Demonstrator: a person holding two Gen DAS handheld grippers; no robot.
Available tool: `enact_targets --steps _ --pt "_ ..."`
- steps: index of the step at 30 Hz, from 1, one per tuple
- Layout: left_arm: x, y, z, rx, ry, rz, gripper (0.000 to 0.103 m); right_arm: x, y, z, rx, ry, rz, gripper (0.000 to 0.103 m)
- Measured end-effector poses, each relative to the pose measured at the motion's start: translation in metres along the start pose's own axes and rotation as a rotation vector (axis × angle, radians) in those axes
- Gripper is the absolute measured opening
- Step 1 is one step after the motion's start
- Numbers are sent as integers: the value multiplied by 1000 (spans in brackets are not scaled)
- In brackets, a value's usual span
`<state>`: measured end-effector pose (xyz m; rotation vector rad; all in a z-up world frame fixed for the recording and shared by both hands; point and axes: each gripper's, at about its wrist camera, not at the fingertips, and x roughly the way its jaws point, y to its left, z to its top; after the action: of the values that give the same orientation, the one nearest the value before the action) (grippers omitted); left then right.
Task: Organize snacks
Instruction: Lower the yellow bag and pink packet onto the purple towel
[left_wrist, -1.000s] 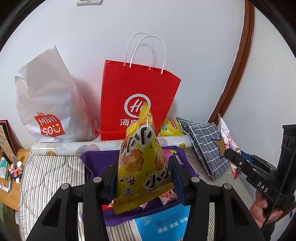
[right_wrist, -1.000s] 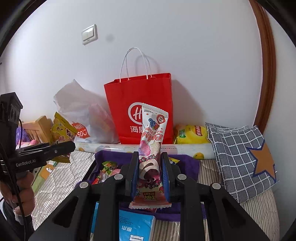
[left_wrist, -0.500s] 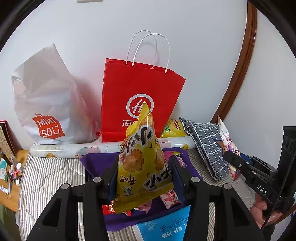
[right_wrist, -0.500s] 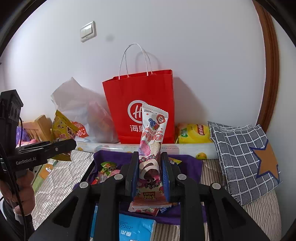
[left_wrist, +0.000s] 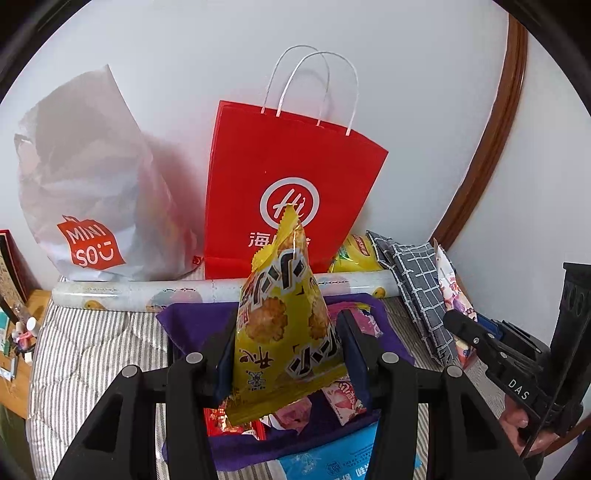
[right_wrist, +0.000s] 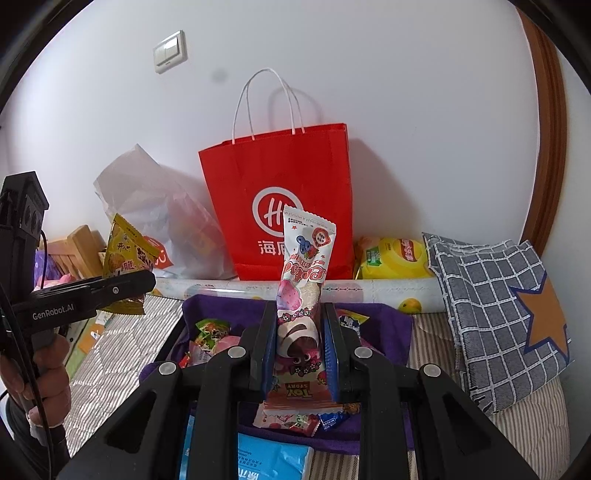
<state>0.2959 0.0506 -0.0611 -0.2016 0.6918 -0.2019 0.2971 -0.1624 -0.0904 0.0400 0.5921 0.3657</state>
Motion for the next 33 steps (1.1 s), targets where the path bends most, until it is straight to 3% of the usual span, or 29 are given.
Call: enact_targets --steps 33 --pt "70 11 -2 -5 91 9 48 73 -24 -20 66 111 9 23"
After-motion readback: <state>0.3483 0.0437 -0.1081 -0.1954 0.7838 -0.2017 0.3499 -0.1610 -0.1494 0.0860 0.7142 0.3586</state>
